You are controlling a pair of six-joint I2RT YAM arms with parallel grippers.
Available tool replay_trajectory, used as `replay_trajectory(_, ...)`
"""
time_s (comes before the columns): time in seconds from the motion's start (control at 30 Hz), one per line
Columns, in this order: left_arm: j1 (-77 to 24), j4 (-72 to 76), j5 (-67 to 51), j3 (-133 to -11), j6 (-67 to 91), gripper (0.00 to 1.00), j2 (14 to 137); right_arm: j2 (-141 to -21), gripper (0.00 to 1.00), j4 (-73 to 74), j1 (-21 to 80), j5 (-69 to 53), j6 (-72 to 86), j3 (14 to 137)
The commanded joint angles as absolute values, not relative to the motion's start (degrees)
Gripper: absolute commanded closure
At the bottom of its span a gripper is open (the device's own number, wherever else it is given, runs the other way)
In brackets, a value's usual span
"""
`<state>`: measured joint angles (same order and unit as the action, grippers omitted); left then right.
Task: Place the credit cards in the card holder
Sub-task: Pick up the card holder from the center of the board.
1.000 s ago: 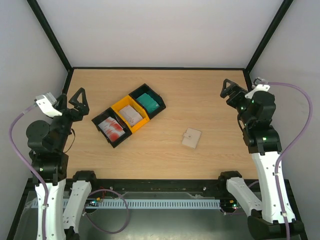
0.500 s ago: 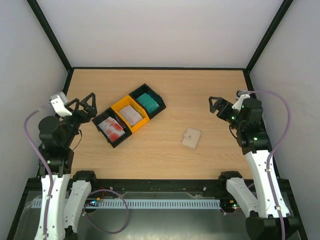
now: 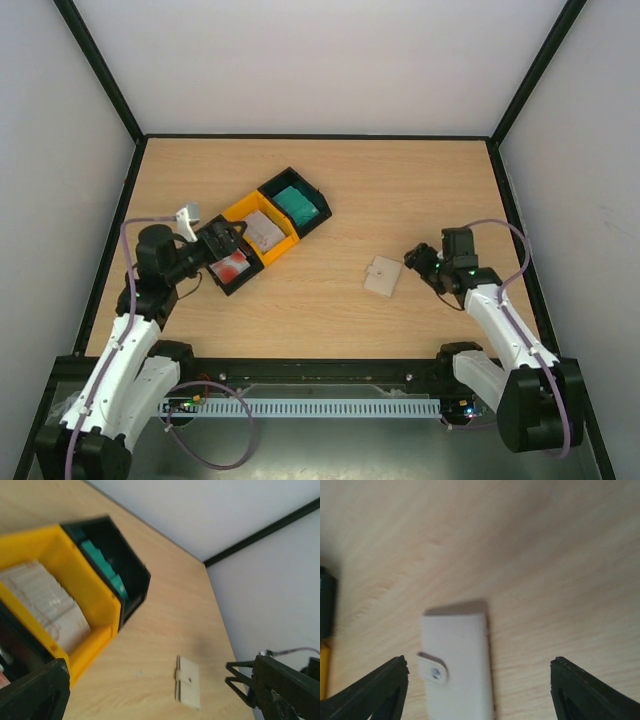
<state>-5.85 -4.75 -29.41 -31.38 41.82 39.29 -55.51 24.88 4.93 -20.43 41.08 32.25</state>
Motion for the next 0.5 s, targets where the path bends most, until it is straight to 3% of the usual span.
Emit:
replay_trajectory(0.0,-10.1,-0.7,-30.0,-28.1,46.5,0.00,40.4,-57.5,0.26,17.4,10.3,-15.1,49.0,27.2)
replay_trajectory(0.23,-18.2,1.1,-27.2,-26.7,48.2,0.00,43.8,-64.0,0.35,13.3,11.9,-19.2,47.1,24.9)
replay_trajectory(0.47,-29.0,4.5,-24.5,-30.2,49.2,0.02,55.0,-67.8,0.49,8.0,12.0,-23.7,44.8,22.2)
